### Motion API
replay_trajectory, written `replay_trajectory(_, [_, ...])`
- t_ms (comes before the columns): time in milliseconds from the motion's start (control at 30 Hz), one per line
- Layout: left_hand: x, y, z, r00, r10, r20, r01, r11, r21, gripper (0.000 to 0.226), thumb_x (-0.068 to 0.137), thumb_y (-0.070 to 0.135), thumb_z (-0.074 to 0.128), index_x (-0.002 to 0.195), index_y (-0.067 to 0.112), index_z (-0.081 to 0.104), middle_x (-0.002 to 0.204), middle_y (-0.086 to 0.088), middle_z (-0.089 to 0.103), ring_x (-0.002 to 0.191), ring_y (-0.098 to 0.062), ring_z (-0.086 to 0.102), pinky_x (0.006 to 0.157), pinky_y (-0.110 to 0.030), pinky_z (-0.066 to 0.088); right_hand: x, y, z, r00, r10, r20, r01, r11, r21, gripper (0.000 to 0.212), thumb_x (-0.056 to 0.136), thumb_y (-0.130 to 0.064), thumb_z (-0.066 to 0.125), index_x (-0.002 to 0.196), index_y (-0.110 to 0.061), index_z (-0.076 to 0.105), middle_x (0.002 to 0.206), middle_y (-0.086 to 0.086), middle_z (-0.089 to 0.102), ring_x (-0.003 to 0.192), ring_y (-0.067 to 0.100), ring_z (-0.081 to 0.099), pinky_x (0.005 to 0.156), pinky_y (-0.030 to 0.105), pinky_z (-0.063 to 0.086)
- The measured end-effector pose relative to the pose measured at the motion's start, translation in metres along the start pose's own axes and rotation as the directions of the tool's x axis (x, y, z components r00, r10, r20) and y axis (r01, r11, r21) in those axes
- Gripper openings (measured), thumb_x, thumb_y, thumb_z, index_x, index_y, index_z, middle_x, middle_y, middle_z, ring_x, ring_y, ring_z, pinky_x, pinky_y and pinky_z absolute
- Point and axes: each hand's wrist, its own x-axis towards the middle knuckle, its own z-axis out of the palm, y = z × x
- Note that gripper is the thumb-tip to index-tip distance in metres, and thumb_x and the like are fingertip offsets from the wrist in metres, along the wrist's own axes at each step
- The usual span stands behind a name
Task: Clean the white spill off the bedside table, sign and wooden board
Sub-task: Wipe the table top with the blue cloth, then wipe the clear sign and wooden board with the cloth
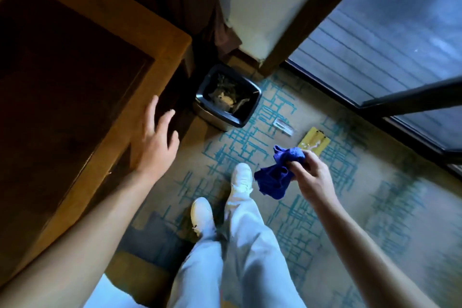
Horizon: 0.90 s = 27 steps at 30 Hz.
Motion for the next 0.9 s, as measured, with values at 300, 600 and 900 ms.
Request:
replay_trajectory(300, [0.019, 0.130, 0.150, 0.887, 0.434, 0.157, -0.412, 0.898, -0.154, 0.031, 0.084, 0.031, 0.060, 0.108, 0.014, 0.072, 0.127, -0.012, 0.065, 0.107, -0.032, 0.063, 0.094, -0.038, 0.047, 0.016, 0.101, -0.089, 0.961, 0.114, -0.252, -0.091, 0.991, 0.102, 0.019, 0.069, -0.017, 0.059, 0.079, -0.031, 0.065, 0.079, -0.005, 0.067, 0.067, 0.005, 0.057, 0.065, 0.018, 0.047])
replay_trajectory(600, [0.117, 0.187, 0.425, 0.674, 0.526, 0.519, -0.661, 0.743, 0.105, 0.058, 0.093, 0.047, 0.064, 0.144, 0.021, 0.053, 0.161, -0.014, 0.037, 0.152, -0.036, 0.027, 0.123, -0.052, 0.021, 0.139, 0.299, -0.104, 0.921, 0.157, -0.356, -0.114, 0.984, 0.139, 0.020, 0.070, -0.021, 0.058, 0.086, -0.030, 0.065, 0.090, -0.002, 0.068, 0.078, 0.014, 0.063, 0.077, 0.034, 0.052])
replay_trajectory(900, [0.163, 0.168, 0.592, 0.572, 0.521, 0.634, -0.785, 0.571, 0.239, 0.062, 0.099, 0.047, 0.056, 0.154, 0.025, 0.038, 0.163, -0.007, 0.035, 0.154, -0.032, 0.023, 0.123, -0.054, 0.022, 0.230, 0.415, -0.061, 0.926, 0.099, -0.365, -0.033, 0.983, 0.183, 0.022, 0.069, -0.020, 0.058, 0.089, -0.024, 0.067, 0.091, 0.009, 0.072, 0.080, 0.017, 0.065, 0.083, 0.042, 0.055])
